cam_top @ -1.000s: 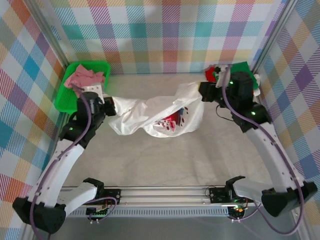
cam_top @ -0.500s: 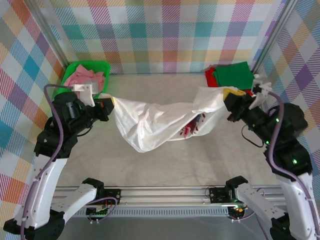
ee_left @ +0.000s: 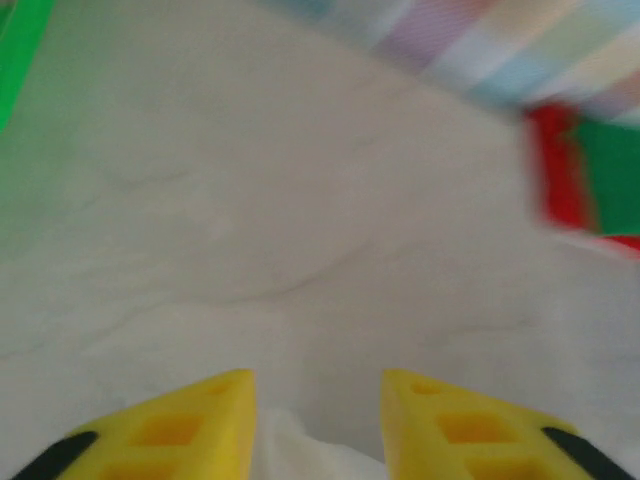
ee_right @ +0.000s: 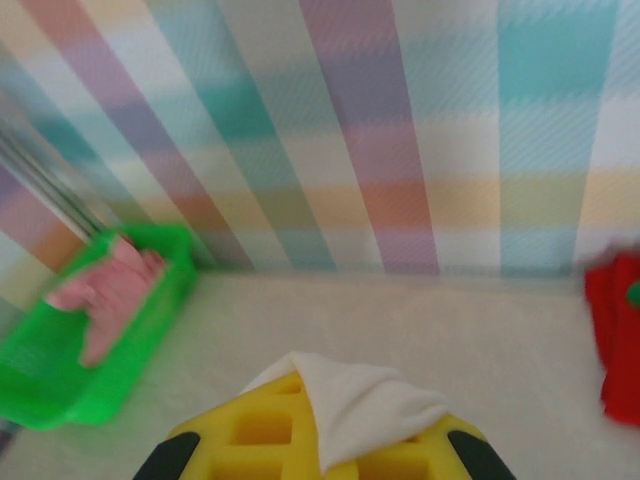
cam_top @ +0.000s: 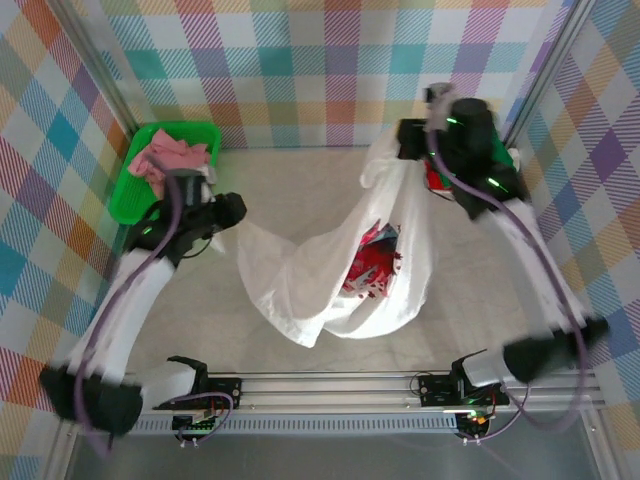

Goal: Fold and stack the t-shirts

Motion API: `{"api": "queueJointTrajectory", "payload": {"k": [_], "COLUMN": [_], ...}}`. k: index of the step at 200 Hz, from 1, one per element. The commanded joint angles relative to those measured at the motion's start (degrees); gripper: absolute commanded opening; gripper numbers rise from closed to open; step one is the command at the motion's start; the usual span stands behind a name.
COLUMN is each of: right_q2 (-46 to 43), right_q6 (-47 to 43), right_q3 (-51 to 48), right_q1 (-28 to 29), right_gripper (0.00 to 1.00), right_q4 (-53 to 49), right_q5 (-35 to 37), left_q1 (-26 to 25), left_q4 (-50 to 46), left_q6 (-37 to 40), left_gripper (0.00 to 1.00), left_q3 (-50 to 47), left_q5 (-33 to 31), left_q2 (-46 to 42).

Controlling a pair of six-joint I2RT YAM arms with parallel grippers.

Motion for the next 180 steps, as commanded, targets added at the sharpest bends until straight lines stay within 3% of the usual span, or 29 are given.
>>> {"api": "queueJointTrajectory", "payload": {"k": [1, 23, 46, 79, 110, 126, 144, 180], "right_q2": [10.95, 16.37, 19.06, 19.15, 17.43, 16.43, 14.91, 13.03], "right_q6": [4.24, 7.03, 8.00, 8.39, 9.29, 9.69, 9.77, 10.10], "right_q3": [1.70, 2.24, 2.07, 1.43, -1.18, -2.54, -4.66, -7.82], "right_q1": [-0.79, -0.70, -0.74, -0.70, -0.74, -0.71, -0.71, -0.88], "right_gripper": [0.00, 0.00, 0.00, 0.00, 0.00, 0.00, 0.00, 0.00], "right_q4": [1.67, 3.63, 4.37, 4.36, 5.08, 5.08, 5.54, 6.20], "right_q5": [-2.32, -6.29, -8.28, -9.35, -9.82, -10.25, -9.41, -8.22], "left_q1": [0.98, -2.24, -10.85, -19.78, -30.97, -34.36, -36.65, -44.71], "left_q4": [0.85, 0.65, 0.01, 12.84, 23.42, 25.48, 23.54, 15.36], "left_q6": [-0.78, 0.33, 6.86, 8.35, 14.46, 17.56, 18.43, 17.40], "left_gripper": [0.47, 0.61, 0.60, 0.57, 0.63, 0.67, 0.71, 0.72], "left_q3": [-4.30, -7.46, -10.13, -19.54, -20.54, -17.78, -11.62, -5.24], "left_q5": [-10.25, -10.54, -9.74, 4.92, 5.27, 4.84, 6.08, -1.21], "left_q2": [2.00, -1.55, -5.32, -6.80, 1.97, 8.68, 16.91, 26.91]}}
